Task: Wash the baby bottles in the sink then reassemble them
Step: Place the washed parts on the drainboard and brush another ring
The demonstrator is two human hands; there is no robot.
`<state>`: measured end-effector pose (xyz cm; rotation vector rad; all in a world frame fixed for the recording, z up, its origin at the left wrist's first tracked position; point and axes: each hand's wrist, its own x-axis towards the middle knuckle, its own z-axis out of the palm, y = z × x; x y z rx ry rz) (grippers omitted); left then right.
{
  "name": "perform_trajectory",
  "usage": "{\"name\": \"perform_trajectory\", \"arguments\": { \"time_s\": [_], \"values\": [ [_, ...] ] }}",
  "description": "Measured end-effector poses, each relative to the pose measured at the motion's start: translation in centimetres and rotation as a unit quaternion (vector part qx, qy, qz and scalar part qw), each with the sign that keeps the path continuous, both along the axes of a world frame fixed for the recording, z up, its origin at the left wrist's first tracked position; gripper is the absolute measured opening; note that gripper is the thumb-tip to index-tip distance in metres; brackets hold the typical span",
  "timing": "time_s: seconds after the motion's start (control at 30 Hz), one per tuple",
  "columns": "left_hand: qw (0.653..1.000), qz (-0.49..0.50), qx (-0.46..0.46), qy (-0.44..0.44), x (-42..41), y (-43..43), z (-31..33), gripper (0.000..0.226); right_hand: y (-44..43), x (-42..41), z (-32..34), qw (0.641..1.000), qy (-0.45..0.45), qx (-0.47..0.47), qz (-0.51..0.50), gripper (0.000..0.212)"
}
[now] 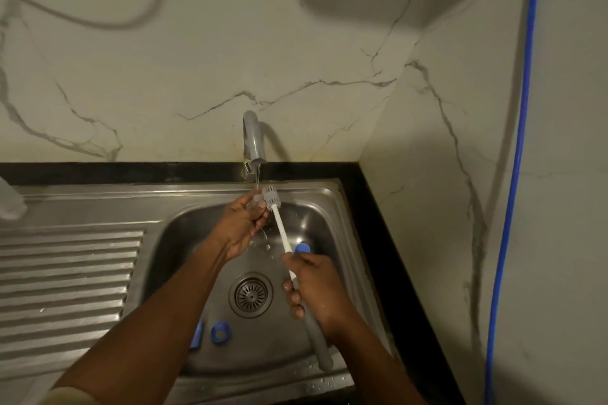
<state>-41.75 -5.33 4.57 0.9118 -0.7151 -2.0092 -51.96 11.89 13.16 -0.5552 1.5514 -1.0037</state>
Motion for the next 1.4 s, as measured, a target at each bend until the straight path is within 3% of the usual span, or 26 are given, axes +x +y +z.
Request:
{"name": "perform_trajectory", "arguments": {
  "time_s": [0.17,0.37,0.53,0.77,0.93,1.1,1.27,1.4],
  "values": [
    [0.999,0.042,0.033,0.007,0.5,0.5,0.1,0.009,1.9,1.9,0.1,0.998,0.066,0.001,0.008,0.026],
    [0.999,0.003,0.013,-0.033,-1.0,2.2,-0.9,0.015,-0.9,1.1,0.2,0.997,0.074,-0.007,-0.016,0.024],
    [0.995,0.068,0.078,0.016,-0.6,0.8,0.2,0.018,0.9,3.3,-0.4,0.993,0.115,0.004,0.018,0.027],
    [0.996,0.039,0.078,0.019,-0.6,1.1,0.3,0.009,-1.2,1.8,0.9,0.997,0.078,-0.018,0.004,0.023],
    [0.986,0.076,0.124,0.082,-0.5,0.3,1.2,0.020,0.6,3.4,0.3,0.992,0.121,0.003,0.031,0.028],
    [0.983,0.069,0.134,0.106,-0.7,0.8,1.1,0.019,-1.9,2.5,0.5,0.995,0.103,-0.008,-0.001,0.025],
    [0.973,0.089,0.165,0.136,-0.1,-1.1,1.0,0.030,-0.6,4.2,-0.9,0.986,0.168,0.008,0.019,0.029],
    [0.970,0.106,0.171,0.133,-0.4,-1.1,0.9,0.027,-2.0,3.5,-0.1,0.991,0.136,-0.002,-0.003,0.028]
  ]
}}
